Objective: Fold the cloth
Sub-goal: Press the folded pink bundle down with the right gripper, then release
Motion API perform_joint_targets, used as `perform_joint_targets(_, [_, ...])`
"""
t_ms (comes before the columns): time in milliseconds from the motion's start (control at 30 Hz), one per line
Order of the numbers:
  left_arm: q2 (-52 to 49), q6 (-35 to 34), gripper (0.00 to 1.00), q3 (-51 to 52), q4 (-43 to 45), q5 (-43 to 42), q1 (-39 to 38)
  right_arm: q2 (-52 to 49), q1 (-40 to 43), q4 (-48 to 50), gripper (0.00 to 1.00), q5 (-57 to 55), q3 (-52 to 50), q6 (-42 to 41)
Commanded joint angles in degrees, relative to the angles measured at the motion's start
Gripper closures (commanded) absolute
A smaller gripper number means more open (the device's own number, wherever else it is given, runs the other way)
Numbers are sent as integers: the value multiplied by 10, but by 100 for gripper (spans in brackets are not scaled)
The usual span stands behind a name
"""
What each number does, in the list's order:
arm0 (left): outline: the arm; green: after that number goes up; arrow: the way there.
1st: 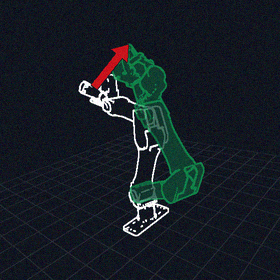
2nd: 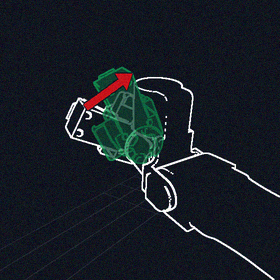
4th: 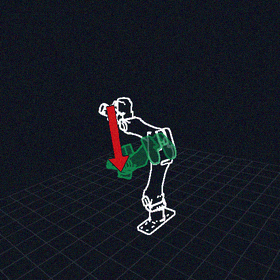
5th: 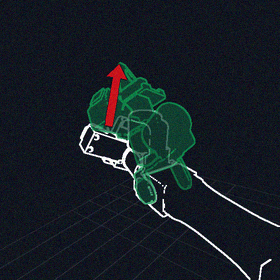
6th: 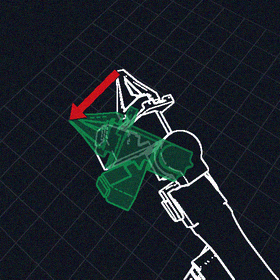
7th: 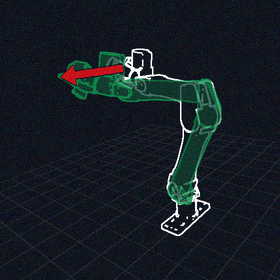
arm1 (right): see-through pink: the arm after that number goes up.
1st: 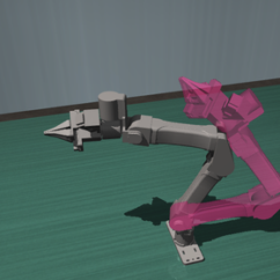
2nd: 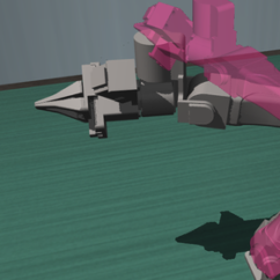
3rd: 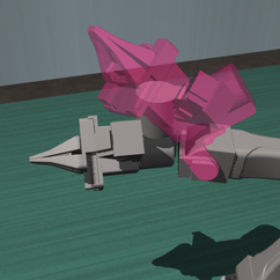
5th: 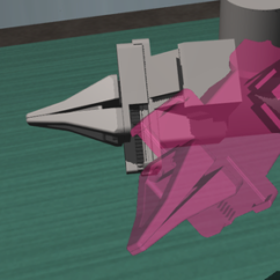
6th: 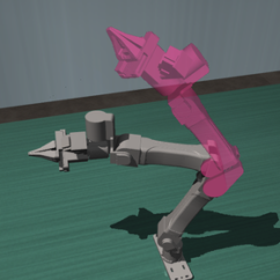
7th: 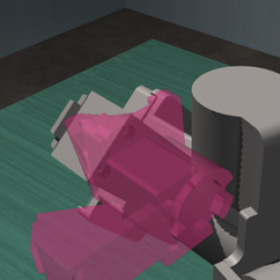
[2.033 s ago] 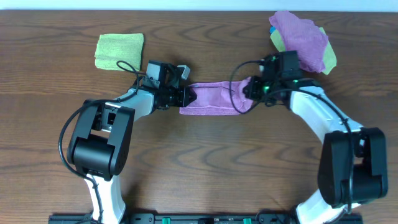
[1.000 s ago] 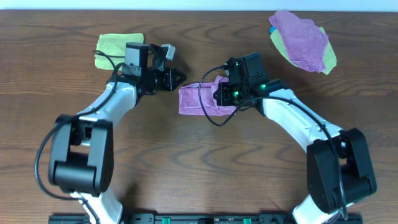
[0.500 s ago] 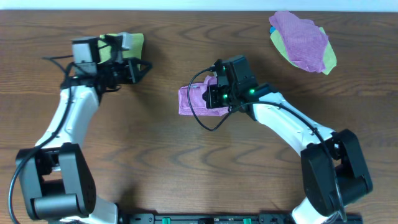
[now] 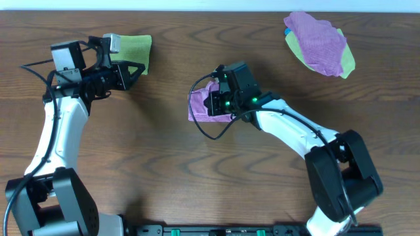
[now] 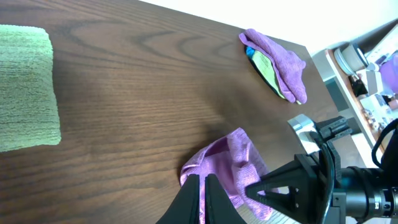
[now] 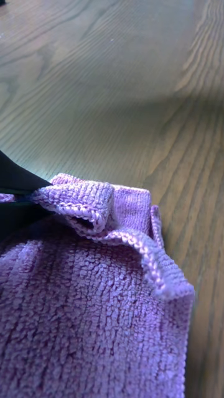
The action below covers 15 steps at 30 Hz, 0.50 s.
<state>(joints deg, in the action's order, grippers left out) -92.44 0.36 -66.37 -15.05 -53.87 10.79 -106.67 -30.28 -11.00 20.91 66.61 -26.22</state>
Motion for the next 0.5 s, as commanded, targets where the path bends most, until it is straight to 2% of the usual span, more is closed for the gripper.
perform_joint_targets(0, [7,14,94,-10,-2,-11,2,-12,-13,13,99,-1,10,-15])
perform_joint_targets(467, [7,14,94,-10,-1,-12,2,-49,-24,78,99,6,10,-32])
